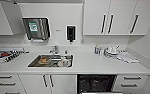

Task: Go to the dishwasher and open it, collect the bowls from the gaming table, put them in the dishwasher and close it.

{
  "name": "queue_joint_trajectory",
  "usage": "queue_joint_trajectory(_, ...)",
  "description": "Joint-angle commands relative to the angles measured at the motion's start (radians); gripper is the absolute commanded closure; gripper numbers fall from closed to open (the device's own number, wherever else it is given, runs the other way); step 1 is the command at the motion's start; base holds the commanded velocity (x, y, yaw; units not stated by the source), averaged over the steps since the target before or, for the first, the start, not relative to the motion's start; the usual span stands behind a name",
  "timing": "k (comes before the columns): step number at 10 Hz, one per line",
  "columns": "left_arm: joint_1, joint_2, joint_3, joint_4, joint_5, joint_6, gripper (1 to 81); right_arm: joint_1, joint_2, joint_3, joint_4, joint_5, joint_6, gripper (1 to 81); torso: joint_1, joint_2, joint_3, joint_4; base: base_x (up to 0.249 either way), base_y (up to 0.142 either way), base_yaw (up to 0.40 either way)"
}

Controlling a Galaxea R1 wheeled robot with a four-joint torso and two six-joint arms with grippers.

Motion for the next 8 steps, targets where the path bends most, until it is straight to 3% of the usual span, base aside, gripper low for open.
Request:
queue_joint_trajectory(1, -0.034, -0.014, -0.013, 0.007, 0.033, 0.003, 1.0, 0.047, -0.007, 0.004, -0.002, -0.046, -0.004, 1.0, -0.060, 0.093, 0.000, 0.000, 0.000, 0.000, 0.000)
queue_joint_trajectory(4, -0.036, -0.008, -0.013, 0.025, 0.034, 0.003, 1.0, 0.045, -0.007, 0.004, -0.007, -0.046, -0.004, 1.0, -0.129, 0.200, 0.000, 0.000, 0.000, 0.000, 0.000)
queue_joint_trajectory(5, -0.034, -0.008, -0.013, 0.025, 0.034, 0.003, 1.0, 0.045, -0.008, 0.004, -0.007, -0.046, -0.004, 1.0, -0.151, 0.235, 0.052, -0.024, 0.000, 0.000, 0.000)
queue_joint_trajectory(6, -0.036, -0.008, -0.013, 0.025, 0.034, 0.003, 1.0, 0.045, -0.008, 0.003, -0.008, -0.044, -0.004, 1.0, -0.171, 0.265, 0.053, -0.025, 0.000, 0.000, 0.000)
queue_joint_trajectory(8, -0.034, -0.005, -0.013, 0.025, 0.034, 0.003, 1.0, 0.044, -0.008, 0.002, -0.008, -0.044, -0.004, 1.0, -0.207, 0.321, 0.100, -0.037, 0.000, 0.000, 0.000)
